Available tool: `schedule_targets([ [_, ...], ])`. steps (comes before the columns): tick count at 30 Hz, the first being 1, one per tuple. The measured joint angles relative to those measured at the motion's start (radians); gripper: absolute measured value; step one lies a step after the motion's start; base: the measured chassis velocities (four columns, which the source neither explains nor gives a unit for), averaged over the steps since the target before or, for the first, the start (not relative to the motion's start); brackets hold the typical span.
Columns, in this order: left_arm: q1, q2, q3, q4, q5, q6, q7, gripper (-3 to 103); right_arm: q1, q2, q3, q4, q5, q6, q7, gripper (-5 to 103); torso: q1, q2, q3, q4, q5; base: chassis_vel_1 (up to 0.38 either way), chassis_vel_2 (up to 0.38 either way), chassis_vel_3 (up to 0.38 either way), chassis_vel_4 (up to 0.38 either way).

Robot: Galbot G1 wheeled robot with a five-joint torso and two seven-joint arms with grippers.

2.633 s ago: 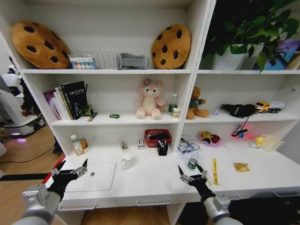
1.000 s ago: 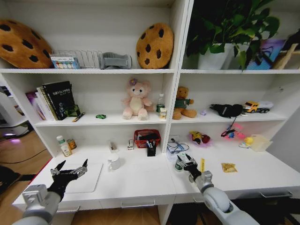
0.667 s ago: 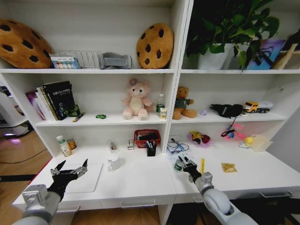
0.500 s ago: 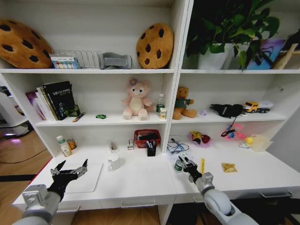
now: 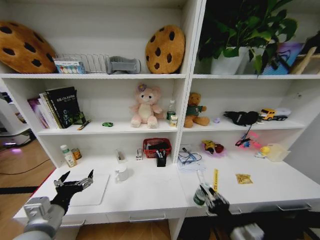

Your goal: Organize the objects on the table.

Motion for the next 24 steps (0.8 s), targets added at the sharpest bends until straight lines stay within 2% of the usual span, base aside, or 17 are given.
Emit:
schedule_targets([
  [1,0.0,0.0,0.0,0.0,0.0,0.0,0.0,100,0.0,0.0,0.0,0.0,0.0,0.0,0.0,25,0.0,0.0,0.0,0.0,0.0,0.0,0.0,0.0,0.0],
  [3,0.0,0.0,0.0,0.0,0.0,0.0,0.0,100,-0.077,0.037,0.025,-0.114,-0.074,0.155,-0.038,25,0.0,0.0,0.0,0.0001,-0.0001,0.0,0.0,0.0,0.0],
  [5,0.0,0.0,0.0,0.0,0.0,0.0,0.0,100,-0.08,0.039,0.028,-0.141,-0.084,0.179,-0.042,25,0.0,0.0,0.0,0.0001,0.0,0.0,0.0,0.0,0.0],
  [8,0.0,0.0,0.0,0.0,0.0,0.0,0.0,100,-0.044,0.04,0.003,-0.32,-0.101,0.256,-0.053,25,0.0,0.0,0.0,0.0001,0.0002,0.0,0.0,0.0,0.0],
  [9,0.0,0.0,0.0,0.0,0.0,0.0,0.0,100,-0.044,0.04,0.003,-0.32,-0.101,0.256,-0.053,25,0.0,0.0,0.0,0.0001,0.0002,0.0,0.0,0.0,0.0],
  [11,0.0,0.0,0.0,0.0,0.0,0.0,0.0,100,0.032,0.043,-0.026,-0.465,-0.115,0.302,-0.081,25,0.0,0.0,0.0,0.0002,0.0002,0.0,0.0,0.0,0.0],
  [14,0.0,0.0,0.0,0.0,0.0,0.0,0.0,100,0.061,0.046,-0.031,-0.514,-0.12,0.314,-0.093,25,0.0,0.0,0.0,0.0002,0.0003,0.0,0.0,0.0,0.0],
  [16,0.0,0.0,0.0,0.0,0.0,0.0,0.0,100,0.184,0.071,-0.05,-0.726,-0.134,0.36,-0.131,25,0.0,0.0,0.0,0.0006,0.0008,0.0,0.0,0.0,0.0],
  [17,0.0,0.0,0.0,0.0,0.0,0.0,0.0,100,0.184,0.071,-0.05,-0.726,-0.134,0.36,-0.131,25,0.0,0.0,0.0,0.0006,0.0008,0.0,0.0,0.0,0.0],
  [18,0.0,0.0,0.0,0.0,0.0,0.0,0.0,100,0.245,0.082,-0.064,-0.824,-0.123,0.368,-0.147,25,0.0,0.0,0.0,-0.0001,0.0008,0.0,0.0,0.0,0.0],
  [19,0.0,0.0,0.0,0.0,0.0,0.0,0.0,100,0.301,0.093,-0.071,-0.898,-0.115,0.385,-0.164,25,0.0,0.0,0.0,0.0004,-0.0007,0.0,0.0,0.0,0.0],
  [20,0.0,0.0,0.0,0.0,0.0,0.0,0.0,100,0.301,0.093,-0.071,-0.898,-0.115,0.385,-0.164,25,0.0,0.0,0.0,0.0004,-0.0007,0.0,0.0,0.0,0.0],
  [21,0.0,0.0,0.0,0.0,0.0,0.0,0.0,100,0.358,0.119,-0.074,-0.978,-0.116,0.41,-0.182,25,0.0,0.0,0.0,0.0008,-0.0003,0.0,0.0,0.0,0.0],
  [22,0.0,0.0,0.0,0.0,0.0,0.0,0.0,100,0.413,0.15,-0.077,-1.051,-0.121,0.431,-0.198,25,0.0,0.0,0.0,0.0,0.0013,0.0,0.0,0.0,0.0],
  [24,0.0,0.0,0.0,0.0,0.0,0.0,0.0,100,0.441,0.162,-0.08,-1.089,-0.123,0.441,-0.202,25,0.0,0.0,0.0,0.0001,0.0009,0.0,0.0,0.0,0.0],
])
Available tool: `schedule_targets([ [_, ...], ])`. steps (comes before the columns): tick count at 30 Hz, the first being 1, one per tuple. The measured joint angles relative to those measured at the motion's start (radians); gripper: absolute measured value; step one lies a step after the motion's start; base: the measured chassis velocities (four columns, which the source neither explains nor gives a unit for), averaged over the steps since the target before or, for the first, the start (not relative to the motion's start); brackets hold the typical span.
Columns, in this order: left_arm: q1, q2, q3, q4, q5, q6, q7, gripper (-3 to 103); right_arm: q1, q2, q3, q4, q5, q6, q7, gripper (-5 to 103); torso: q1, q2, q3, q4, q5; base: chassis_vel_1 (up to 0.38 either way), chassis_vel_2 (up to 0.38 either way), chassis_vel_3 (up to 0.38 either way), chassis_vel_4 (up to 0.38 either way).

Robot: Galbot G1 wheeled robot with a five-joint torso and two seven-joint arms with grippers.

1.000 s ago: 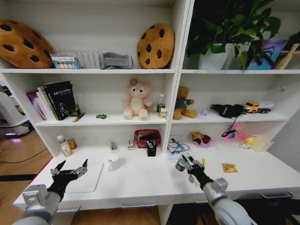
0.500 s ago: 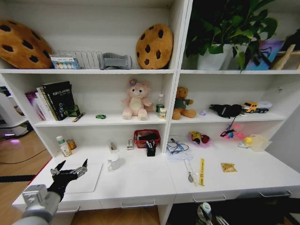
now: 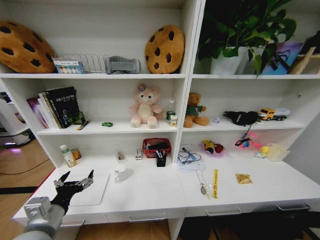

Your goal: Organize the objects on the table.

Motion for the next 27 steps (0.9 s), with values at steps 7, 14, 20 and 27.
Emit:
schedule_targets([
  [7,0.0,0.0,0.0,0.0,0.0,0.0,0.0,100,0.153,0.034,-0.005,-0.178,-0.04,0.048,-0.026,25,0.0,0.0,0.0,0.0007,-0.001,0.0,0.0,0.0,0.0],
  [14,0.0,0.0,0.0,0.0,0.0,0.0,0.0,100,0.289,0.051,0.001,-0.314,-0.064,0.085,-0.028,25,0.0,0.0,0.0,0.0001,-0.0011,0.0,0.0,0.0,0.0],
  [20,0.0,0.0,0.0,0.0,0.0,0.0,0.0,100,0.374,0.059,-0.002,-0.437,-0.074,0.092,-0.029,25,0.0,0.0,0.0,0.0001,-0.0008,0.0,0.0,0.0,0.0],
  [27,0.0,0.0,0.0,0.0,0.0,0.0,0.0,100,0.509,0.059,-0.001,-0.587,-0.089,0.092,-0.044,25,0.0,0.0,0.0,0.0003,-0.0008,0.0,0.0,0.0,0.0],
])
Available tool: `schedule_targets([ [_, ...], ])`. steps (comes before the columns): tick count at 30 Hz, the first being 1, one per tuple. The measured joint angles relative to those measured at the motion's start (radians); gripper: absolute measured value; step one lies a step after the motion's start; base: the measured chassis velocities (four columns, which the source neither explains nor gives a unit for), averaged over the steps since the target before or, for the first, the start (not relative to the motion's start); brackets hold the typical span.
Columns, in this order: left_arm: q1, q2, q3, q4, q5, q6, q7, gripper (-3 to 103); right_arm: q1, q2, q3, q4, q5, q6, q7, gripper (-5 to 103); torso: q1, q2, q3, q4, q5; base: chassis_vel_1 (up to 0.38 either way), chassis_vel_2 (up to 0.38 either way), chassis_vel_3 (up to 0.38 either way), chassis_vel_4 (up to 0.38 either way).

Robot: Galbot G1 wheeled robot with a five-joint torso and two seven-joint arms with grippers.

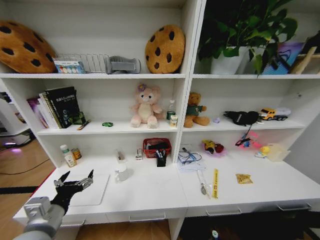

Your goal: Organize the objects on the table.

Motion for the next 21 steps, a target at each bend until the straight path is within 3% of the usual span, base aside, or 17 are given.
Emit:
schedule_targets([
  [18,0.0,0.0,0.0,0.0,0.0,0.0,0.0,100,0.17,0.023,0.003,-0.107,-0.058,-0.018,0.028,22,0.0,0.0,0.0,-0.0002,0.0,0.0,0.0,0.0,0.0],
  [20,0.0,0.0,0.0,0.0,0.0,0.0,0.0,100,0.179,0.023,0.0,-0.111,-0.072,-0.027,0.046,26,0.0,0.0,0.0,-0.0002,0.0,0.0,0.0,0.0,0.0],
  [21,0.0,0.0,0.0,0.0,0.0,0.0,0.0,100,0.188,0.024,-0.002,-0.115,-0.077,-0.03,0.058,37,0.0,0.0,0.0,-0.0002,0.0,0.0,0.0,0.0,0.0],
])
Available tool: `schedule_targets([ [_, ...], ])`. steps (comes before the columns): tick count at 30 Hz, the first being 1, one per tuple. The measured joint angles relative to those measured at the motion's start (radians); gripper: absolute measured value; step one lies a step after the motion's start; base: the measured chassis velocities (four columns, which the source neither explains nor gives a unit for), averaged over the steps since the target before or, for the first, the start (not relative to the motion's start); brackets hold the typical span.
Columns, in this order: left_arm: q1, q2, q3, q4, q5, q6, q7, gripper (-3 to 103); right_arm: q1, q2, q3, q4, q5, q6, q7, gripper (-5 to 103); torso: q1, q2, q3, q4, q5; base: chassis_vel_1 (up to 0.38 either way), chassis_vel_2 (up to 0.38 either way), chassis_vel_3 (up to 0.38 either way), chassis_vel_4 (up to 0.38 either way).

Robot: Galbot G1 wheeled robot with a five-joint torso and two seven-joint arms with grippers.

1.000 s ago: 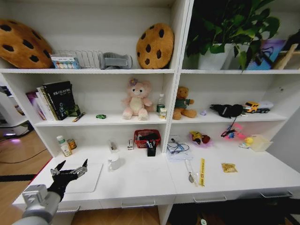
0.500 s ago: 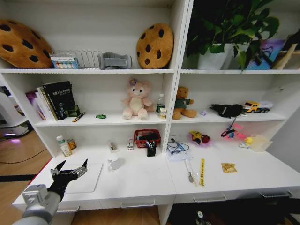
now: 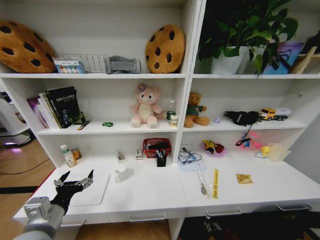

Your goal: Organize the objects on the table.

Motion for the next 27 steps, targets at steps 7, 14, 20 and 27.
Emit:
schedule_targets([
  [7,0.0,0.0,0.0,0.0,0.0,0.0,0.0,100,0.011,0.01,-0.004,0.0,-0.014,-0.019,0.025,59,0.0,0.0,0.0,0.0001,0.0001,0.0,0.0,0.0,0.0],
  [14,0.0,0.0,0.0,0.0,0.0,0.0,0.0,100,-0.106,0.006,-0.002,0.063,-0.037,0.013,0.052,86,0.0,0.0,0.0,0.0002,0.0002,0.0,0.0,0.0,0.0],
  [20,0.0,0.0,0.0,0.0,0.0,0.0,0.0,100,-0.37,-0.015,0.008,0.317,-0.041,0.006,0.125,99,0.0,0.0,0.0,-0.0001,0.0002,0.0,0.0,0.0,0.0],
  [27,0.0,0.0,0.0,0.0,0.0,0.0,0.0,100,-0.842,-0.081,0.036,0.861,0.141,-0.035,0.144,100,0.0,0.0,0.0,-0.0002,0.0,0.0,0.0,0.0,0.0],
])
